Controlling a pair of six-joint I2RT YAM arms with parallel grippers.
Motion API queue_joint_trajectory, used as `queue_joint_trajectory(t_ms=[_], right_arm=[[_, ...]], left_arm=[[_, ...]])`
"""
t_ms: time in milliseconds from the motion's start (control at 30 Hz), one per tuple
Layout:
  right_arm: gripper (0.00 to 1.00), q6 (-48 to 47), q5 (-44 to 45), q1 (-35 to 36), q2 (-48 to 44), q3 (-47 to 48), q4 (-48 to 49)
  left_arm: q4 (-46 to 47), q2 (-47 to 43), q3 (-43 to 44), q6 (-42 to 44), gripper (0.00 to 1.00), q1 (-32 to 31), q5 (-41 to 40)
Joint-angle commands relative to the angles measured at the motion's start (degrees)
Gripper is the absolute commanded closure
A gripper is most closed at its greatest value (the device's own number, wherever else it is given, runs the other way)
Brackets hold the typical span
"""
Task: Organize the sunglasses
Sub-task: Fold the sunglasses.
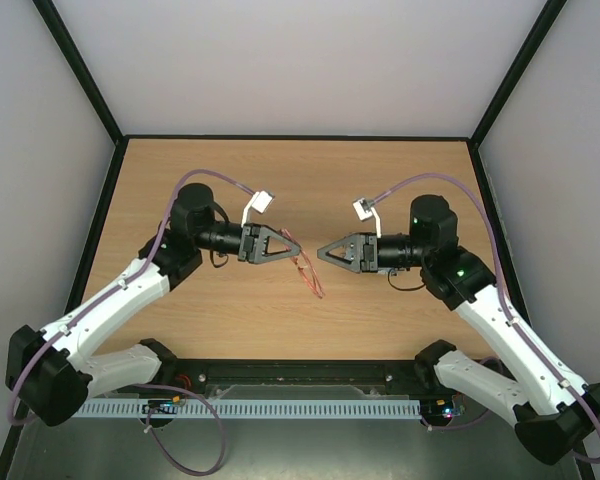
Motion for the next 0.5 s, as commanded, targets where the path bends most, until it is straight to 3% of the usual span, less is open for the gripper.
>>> queue_joint_trajectory(t_ms=[0, 467], right_arm=[[0.56, 2.41, -6.31, -0.26, 0.08, -1.88, 5.13], [0.57, 5.32, -9.98, 0.38, 2.27, -5.09, 11.88]], left_arm=[[7.65, -0.70, -1.79, -4.38, 0.53, -0.07, 4.03], [11.99, 2.05, -1.61, -6.84, 0.53, -2.49, 3.98]])
